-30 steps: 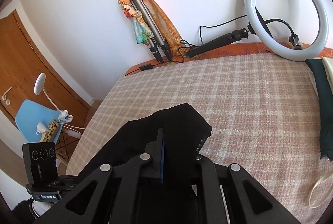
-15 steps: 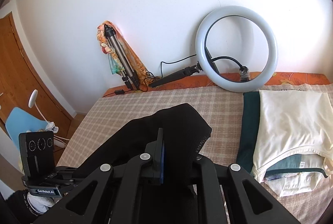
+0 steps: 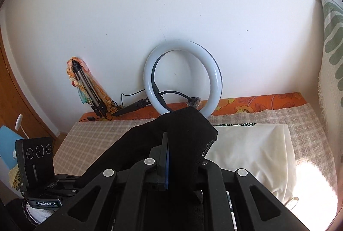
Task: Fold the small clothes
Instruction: 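Lift the folded black shirt and carry it onto the clothes stack with both tools, then open both tools and release the shirt on top of the stack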
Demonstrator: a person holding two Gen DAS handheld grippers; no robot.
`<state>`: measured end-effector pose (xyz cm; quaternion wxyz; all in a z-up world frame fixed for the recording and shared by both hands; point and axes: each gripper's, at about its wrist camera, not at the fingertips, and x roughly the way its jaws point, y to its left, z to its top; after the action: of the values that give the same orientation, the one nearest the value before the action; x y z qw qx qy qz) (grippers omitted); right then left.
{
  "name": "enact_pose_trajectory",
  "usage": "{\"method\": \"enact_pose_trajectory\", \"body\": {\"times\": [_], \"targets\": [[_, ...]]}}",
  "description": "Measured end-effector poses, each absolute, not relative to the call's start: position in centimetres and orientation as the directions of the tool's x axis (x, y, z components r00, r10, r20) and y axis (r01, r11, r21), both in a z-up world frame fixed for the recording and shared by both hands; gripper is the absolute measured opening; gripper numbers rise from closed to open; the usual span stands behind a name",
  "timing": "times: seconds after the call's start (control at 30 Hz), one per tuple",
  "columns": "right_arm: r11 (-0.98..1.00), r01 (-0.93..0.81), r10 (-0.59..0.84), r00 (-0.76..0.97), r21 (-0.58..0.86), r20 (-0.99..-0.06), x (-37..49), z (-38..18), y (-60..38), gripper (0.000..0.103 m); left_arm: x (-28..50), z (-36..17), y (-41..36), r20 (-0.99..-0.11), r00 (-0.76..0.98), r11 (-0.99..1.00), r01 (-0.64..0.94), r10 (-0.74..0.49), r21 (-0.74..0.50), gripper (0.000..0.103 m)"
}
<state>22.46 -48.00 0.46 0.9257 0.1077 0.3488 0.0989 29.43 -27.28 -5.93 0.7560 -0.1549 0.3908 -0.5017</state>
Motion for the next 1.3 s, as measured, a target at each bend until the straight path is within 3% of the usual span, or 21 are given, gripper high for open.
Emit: {"method": "enact_pose_trajectory", "body": {"times": [0.37,0.63,0.7,0.73,0.77,0.83,0.97,1.3], "targets": [[0.963,-0.052,0.212,0.749,0.264,-0.627,26.6,-0.8,-56.5,0.007,32.3,-7.3,-34.9,-0.461,0.186,0.455,0.674,-0.867,-0.583,0.007],[0.957,-0.012,0.208,0.723,0.289,-0.659,29.7,-5.0,-60.3,0.007,33.4,-10.8,-38.6,-0.540,0.159,0.489,0.678,-0.826,-0.548,0.007],[0.954,0.008,0.205,0.710,0.300,-0.673,30.4,-6.3,-61.1,0.011,33.2,-11.5,-38.8,-0.569,0.157,0.504,0.684,-0.807,-0.527,0.009],[0.956,0.030,0.187,0.702,0.291,-0.687,30.8,-6.9,-61.5,0.015,33.0,-11.6,-38.8,-0.586,0.161,0.517,0.688,-0.794,-0.510,0.011],[0.961,0.066,0.149,0.695,0.269,-0.704,31.1,-7.4,-61.9,0.030,33.0,-11.8,-38.7,-0.605,0.168,0.532,0.687,-0.778,-0.494,0.016],[0.959,0.129,0.102,0.673,0.253,-0.732,31.6,-8.1,-63.0,0.046,32.8,-12.0,-38.5,-0.636,0.174,0.560,0.678,-0.752,-0.476,0.029],[0.943,0.172,0.100,0.670,0.286,-0.735,30.8,-8.3,-64.8,0.047,32.0,-11.5,-37.5,-0.641,0.192,0.574,0.674,-0.743,-0.464,0.058],[0.935,0.123,0.174,0.656,0.331,-0.735,24.8,-7.6,-64.2,0.050,30.7,-10.9,-35.3,-0.627,0.191,0.575,0.651,-0.755,-0.495,0.060]]}}
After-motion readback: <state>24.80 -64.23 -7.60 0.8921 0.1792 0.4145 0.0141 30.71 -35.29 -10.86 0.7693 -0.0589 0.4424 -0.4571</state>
